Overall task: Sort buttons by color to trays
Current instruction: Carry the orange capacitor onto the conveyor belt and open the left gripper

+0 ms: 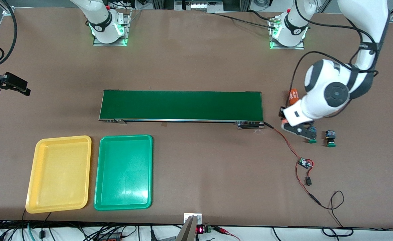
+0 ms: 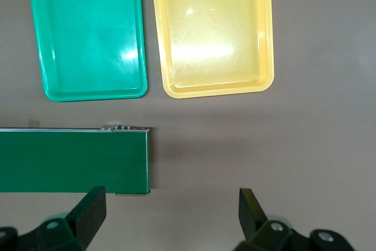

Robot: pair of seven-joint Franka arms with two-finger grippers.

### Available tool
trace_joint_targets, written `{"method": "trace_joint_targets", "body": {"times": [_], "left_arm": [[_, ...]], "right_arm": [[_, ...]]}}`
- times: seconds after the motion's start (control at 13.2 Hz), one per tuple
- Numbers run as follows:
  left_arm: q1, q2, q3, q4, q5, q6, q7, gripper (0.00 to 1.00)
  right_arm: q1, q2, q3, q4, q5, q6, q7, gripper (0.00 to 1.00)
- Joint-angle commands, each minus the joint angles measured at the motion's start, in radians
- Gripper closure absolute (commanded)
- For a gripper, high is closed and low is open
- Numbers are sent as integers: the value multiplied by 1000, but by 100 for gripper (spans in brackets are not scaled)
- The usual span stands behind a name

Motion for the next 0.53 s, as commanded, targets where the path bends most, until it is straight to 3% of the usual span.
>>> {"method": "trace_joint_targets", "body": {"times": [0.0,0.15,0.45], "left_arm": [[11,-26,-127,10,19,-69,82,76],[0,-18,-173,10,20,-58,265,78],[-19,25,-177,1,20,29,702,80]], "right_arm": [[-2,-4,2,-1,-5,-1,-7,0],[-5,-4,2,-1,-5,-3,-6,0],[-5,-3,1,-1,-5,-1,-3,0]]}}
